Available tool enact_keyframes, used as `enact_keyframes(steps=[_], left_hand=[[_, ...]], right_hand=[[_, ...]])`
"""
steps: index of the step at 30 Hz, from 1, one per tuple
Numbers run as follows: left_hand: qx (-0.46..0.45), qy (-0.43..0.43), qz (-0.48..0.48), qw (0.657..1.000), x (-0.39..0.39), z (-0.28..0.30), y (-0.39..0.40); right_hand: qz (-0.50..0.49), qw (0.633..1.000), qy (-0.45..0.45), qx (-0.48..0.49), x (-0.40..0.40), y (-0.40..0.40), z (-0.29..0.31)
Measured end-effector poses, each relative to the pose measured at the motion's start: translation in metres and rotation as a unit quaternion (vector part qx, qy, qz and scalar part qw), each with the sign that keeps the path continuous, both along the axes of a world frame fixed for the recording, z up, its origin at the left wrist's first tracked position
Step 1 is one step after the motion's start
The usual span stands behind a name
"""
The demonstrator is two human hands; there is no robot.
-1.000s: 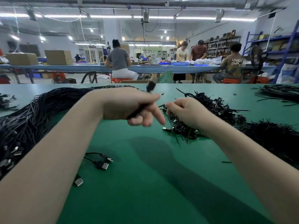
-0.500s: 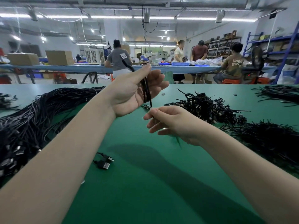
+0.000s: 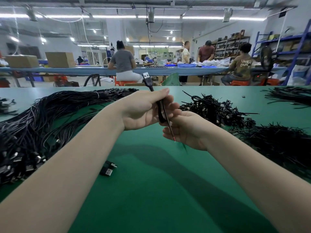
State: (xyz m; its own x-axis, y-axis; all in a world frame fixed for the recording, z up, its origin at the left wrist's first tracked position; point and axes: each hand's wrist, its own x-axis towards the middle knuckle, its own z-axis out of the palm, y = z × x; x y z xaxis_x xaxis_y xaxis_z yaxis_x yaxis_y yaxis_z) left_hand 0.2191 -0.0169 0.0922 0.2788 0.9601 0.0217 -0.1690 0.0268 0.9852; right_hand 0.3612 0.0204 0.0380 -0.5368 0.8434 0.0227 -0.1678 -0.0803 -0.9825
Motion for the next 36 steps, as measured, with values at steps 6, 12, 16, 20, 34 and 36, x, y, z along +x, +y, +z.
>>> enact_keyframes(steps=[6, 12, 16, 20, 34, 36], left_hand=[[0.096, 0.369, 0.12, 0.917, -0.007, 0.003, 0.001], [0.12, 0.23, 0.028, 0.966, 0.002, -0.007, 0.001], [0.149, 0.219, 0.023, 0.964, 0.001, -0.008, 0.004], [0.179, 0.278, 0.045, 0.943, -0.002, -0.009, 0.005], [0.189, 0.223, 0.125, 0.948, 0.008, -0.039, 0.024], [0.161, 0.191, 0.148, 0.957, 0.013, -0.047, 0.028]], right_hand=[[-0.03, 0.999, 0.007, 0.016, 0.0, 0.004, -0.004], [-0.041, 0.988, -0.076, 0.127, -0.002, 0.001, -0.004], [0.019, 0.997, -0.032, 0.061, 0.002, 0.003, 0.001], [0.113, 0.99, -0.06, 0.054, 0.01, 0.006, 0.004], [0.011, 0.937, -0.205, 0.284, -0.006, -0.002, -0.004], [-0.033, 0.91, -0.247, 0.331, -0.01, 0.001, -0.01]])
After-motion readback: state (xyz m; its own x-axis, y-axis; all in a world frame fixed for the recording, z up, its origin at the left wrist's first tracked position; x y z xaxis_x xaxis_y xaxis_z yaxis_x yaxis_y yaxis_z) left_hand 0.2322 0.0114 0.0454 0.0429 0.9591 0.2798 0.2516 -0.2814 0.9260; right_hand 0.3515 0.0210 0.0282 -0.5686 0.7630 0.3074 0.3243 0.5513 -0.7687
